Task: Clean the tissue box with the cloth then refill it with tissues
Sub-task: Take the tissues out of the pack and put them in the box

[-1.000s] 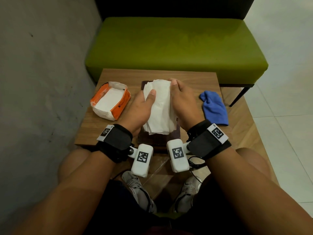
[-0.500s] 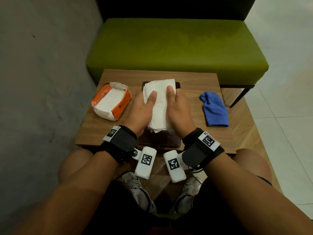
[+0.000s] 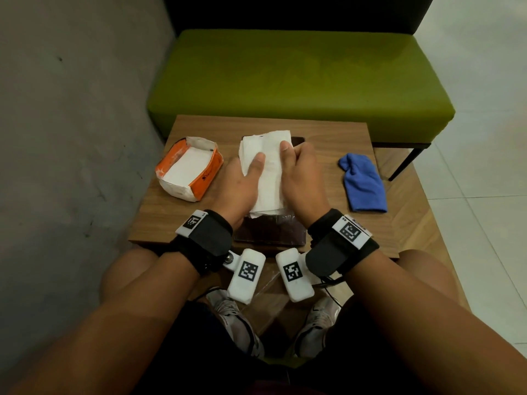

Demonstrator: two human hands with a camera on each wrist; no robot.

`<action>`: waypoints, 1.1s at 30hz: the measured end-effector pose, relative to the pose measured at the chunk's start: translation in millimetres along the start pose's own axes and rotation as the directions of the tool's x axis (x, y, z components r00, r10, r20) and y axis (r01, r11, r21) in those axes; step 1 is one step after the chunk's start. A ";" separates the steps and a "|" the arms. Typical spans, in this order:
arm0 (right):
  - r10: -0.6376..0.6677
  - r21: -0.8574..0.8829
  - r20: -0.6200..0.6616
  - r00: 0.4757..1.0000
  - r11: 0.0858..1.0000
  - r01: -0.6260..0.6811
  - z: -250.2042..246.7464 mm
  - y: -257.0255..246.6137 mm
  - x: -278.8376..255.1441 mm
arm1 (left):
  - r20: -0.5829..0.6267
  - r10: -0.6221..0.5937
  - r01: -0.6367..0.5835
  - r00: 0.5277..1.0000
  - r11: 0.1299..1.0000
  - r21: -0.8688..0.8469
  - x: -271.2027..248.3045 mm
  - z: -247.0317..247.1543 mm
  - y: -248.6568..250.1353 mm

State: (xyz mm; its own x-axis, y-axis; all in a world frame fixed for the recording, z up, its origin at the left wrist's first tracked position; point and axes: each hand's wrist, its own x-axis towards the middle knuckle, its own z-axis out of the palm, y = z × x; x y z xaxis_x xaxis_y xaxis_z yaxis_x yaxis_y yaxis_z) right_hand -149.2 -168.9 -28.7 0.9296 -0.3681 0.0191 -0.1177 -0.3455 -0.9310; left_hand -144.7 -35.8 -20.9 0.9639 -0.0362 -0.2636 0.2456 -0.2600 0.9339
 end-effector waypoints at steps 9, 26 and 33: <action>-0.003 0.067 -0.048 0.999 0.998 0.007 -2.8 8.0 -5.2 | 0.047 0.034 -0.024 0.998 0.980 -0.196 6.6 -4.6 0.7; -0.065 -0.116 0.331 0.941 0.987 0.109 -63.8 -35.6 24.8 | 0.442 0.026 -0.032 0.897 0.999 0.004 5.3 -31.2 13.4; 0.161 -0.093 0.648 0.745 0.987 -0.132 -57.2 -31.2 36.1 | 0.494 0.012 -0.062 0.870 0.995 0.084 8.8 -39.9 24.3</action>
State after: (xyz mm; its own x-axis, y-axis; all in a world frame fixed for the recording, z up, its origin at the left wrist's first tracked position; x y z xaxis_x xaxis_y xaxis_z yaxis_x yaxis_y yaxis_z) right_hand -131.9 -220.8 21.9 0.8997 0.2292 -0.3716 -0.2715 -0.3726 -0.8874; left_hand -126.1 -4.0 9.1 0.7907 -0.5111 -0.3371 0.1765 -0.3369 0.9248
